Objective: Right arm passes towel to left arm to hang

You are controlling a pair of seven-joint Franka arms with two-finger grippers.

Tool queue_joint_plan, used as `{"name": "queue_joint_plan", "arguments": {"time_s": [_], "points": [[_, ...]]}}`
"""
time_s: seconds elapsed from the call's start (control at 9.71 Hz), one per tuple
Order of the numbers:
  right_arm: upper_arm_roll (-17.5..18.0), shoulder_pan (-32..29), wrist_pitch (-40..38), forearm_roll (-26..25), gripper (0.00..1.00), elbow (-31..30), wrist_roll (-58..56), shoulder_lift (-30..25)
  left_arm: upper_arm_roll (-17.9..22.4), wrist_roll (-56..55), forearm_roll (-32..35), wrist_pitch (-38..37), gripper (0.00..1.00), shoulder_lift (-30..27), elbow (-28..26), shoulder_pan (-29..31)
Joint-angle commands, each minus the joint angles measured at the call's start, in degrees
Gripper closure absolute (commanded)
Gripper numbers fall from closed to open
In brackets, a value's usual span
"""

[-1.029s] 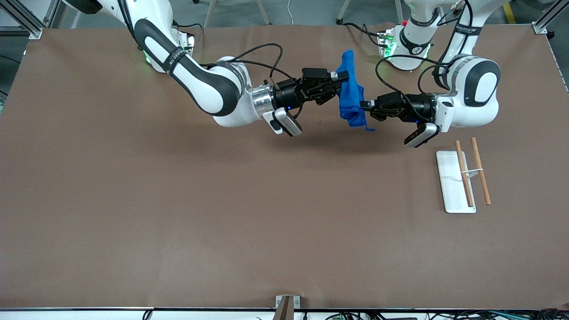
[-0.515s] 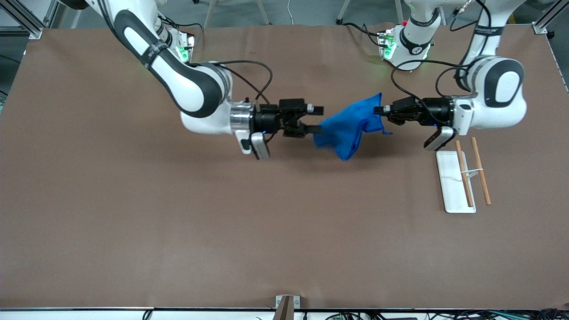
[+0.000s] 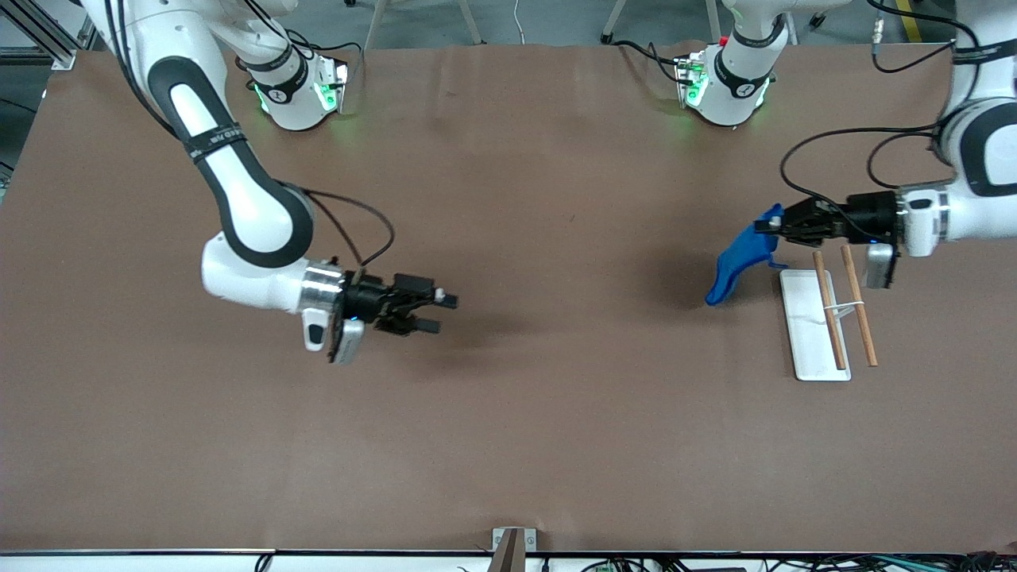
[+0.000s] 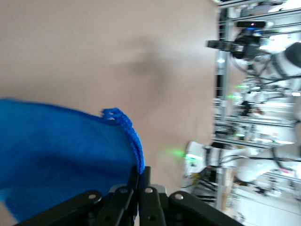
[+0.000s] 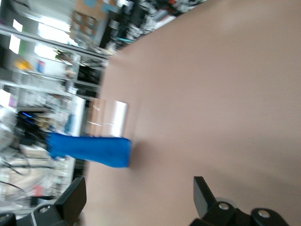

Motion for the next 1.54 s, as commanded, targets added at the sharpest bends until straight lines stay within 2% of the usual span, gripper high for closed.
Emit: {"name": "queue_joint_plan", "arguments": {"time_s": [0.0,0.21,0.41,0.51,0.62,0.82,1.03,1.13,1.34,1.44], "points": [[-6.7,0.5,-0.3,-16.1,0.00,-2.1,3.6,-4.5,3.5,0.0,9.0,0.5,1.00,4.6,6.1,-0.3],[-13.4,0.5,-3.1,-32.3,0.00,-2.2,13.4,-7.9,8.3,0.3,14.6,0.6,1.00,6.1,9.1,-0.1],[-18.7,0.5,-3.7,-51.2,0.00,-1.7,26.6,-11.3,9.7,0.3,20.7,2.0,1.00,8.7,14.1,0.1],[-20.4,0.4,-4.1,-58.0,0.00,-1.7,33.9,-13.2,9.7,-0.2,24.4,3.1,1.00,9.5,16.1,0.2],[-21.2,0.3,-4.3,-60.7,0.00,-1.5,36.2,-15.2,10.2,-0.1,24.9,5.3,1.00,9.6,17.0,0.6],[-22.9,-0.2,-13.2,-65.8,0.00,-1.1,40.9,-20.7,12.2,0.0,26.7,10.5,1.00,10.2,17.6,0.7],[-23.2,-0.8,-24.0,-66.7,0.00,-0.2,43.0,-26.5,12.3,-0.1,28.6,14.9,1.00,10.6,17.5,0.7],[-24.5,-1.3,-30.8,-67.0,0.00,3.9,42.8,-26.9,12.3,-0.1,28.8,15.7,0.99,10.6,17.1,0.8],[-24.8,-1.1,-40.1,-71.1,0.00,13.0,43.3,-26.7,12.3,-0.3,29.0,16.0,0.99,11.3,16.9,1.4],[-24.5,-0.9,-44.8,-71.1,0.00,16.6,43.6,-26.9,12.3,-0.5,29.0,16.0,0.86,11.3,16.9,1.4]]}}
